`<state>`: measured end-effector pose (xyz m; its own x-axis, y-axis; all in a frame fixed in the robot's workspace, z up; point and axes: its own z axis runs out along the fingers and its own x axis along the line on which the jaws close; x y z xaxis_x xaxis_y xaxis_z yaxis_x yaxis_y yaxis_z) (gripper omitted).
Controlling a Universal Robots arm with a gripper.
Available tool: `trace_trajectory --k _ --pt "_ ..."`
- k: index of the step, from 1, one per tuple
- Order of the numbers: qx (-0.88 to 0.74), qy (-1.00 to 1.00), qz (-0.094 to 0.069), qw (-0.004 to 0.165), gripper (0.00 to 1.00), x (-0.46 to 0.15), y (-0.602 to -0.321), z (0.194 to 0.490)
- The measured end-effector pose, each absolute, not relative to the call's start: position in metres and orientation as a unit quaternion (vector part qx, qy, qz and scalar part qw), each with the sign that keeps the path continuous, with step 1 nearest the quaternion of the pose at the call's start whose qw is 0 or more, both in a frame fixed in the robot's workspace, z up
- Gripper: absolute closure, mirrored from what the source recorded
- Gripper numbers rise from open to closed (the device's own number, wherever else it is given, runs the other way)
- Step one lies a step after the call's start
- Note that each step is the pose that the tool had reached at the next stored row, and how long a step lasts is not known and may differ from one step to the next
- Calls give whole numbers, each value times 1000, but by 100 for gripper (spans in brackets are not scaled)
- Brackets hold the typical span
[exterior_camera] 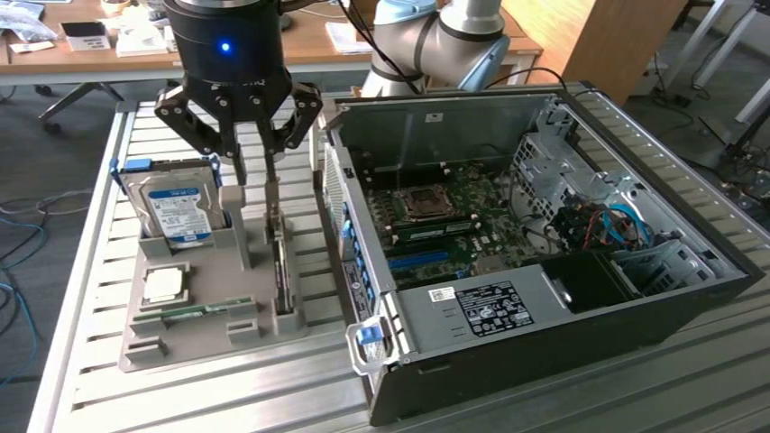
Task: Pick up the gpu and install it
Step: 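Pick up the gpu and move the gpu toward the slot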
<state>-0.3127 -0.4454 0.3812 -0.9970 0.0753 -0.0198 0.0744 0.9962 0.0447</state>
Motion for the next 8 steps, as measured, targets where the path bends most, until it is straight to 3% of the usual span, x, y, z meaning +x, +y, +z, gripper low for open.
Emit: trace_trajectory --k 8 --pt "37 999 22 11 64 -313 -445 381"
